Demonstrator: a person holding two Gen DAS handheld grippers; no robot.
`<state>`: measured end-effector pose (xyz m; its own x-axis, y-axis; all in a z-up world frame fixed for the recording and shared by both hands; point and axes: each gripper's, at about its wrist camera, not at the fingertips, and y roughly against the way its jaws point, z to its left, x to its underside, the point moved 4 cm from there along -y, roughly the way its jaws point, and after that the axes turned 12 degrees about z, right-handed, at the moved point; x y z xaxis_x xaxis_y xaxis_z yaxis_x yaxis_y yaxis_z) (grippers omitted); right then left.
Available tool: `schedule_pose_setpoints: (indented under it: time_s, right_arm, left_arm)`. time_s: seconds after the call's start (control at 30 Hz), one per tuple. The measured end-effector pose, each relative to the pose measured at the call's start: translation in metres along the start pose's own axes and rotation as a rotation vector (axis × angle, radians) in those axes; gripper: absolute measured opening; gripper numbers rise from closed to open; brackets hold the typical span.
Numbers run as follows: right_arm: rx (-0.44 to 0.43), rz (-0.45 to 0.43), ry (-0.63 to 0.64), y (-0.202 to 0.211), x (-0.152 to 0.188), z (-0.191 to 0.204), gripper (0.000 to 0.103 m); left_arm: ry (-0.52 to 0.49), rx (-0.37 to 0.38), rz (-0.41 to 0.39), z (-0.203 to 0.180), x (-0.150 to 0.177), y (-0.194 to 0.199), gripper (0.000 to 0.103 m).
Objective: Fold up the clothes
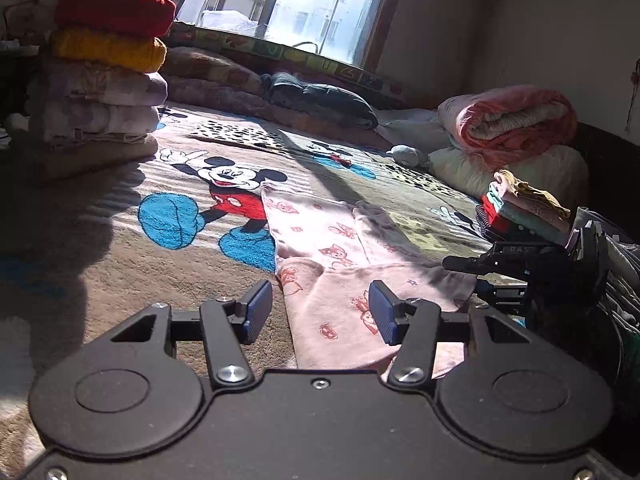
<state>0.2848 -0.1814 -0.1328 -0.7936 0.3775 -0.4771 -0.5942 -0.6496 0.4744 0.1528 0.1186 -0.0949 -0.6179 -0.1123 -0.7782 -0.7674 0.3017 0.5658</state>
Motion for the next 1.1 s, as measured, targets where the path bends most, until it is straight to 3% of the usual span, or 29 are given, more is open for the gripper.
schedule_pose_setpoints:
  time_s: [0.1, 0.37, 0.57, 0.73, 0.77, 0.87, 0.93, 1.0, 1.1]
  right_arm:
    - [-0.021, 0.006, 0.060, 0.003, -0.003, 0.014, 0.012]
    - [-0.067, -0.028, 0.116, 0.024, -0.026, 0.049, 0.010]
    - [-0.102, -0.063, 0.129, 0.040, -0.045, 0.071, 0.010]
    - [-0.105, -0.074, 0.132, 0.049, -0.057, 0.076, 0.010]
    - [-0.106, -0.078, 0.131, 0.051, -0.058, 0.076, 0.010]
    - [-0.109, -0.087, 0.126, 0.058, -0.060, 0.073, 0.010]
    - [-0.113, -0.093, 0.124, 0.063, -0.060, 0.071, 0.010]
    - [-0.118, -0.101, 0.120, 0.068, -0.059, 0.068, 0.010]
    - [-0.124, -0.118, 0.100, 0.078, -0.057, 0.061, 0.010]
  left_arm:
    - [-0.046, -0.005, 0.038, -0.005, 0.005, -0.004, 0.055]
    - [-0.250, -0.045, 0.116, -0.031, 0.025, -0.015, 0.064]
    - [-0.306, -0.089, 0.153, -0.035, 0.035, -0.023, 0.064]
    - [-0.269, -0.106, 0.140, -0.035, 0.034, -0.027, 0.064]
    - [-0.263, -0.106, 0.133, -0.037, 0.034, -0.028, 0.061]
    - [-0.261, -0.103, 0.121, -0.042, 0.033, -0.033, 0.032]
    - [-0.313, -0.127, 0.123, -0.050, 0.036, -0.039, 0.025]
    - [-0.370, -0.148, 0.133, -0.056, 0.041, -0.044, 0.011]
    - [-0.435, -0.174, 0.140, -0.062, 0.046, -0.048, 0.009]
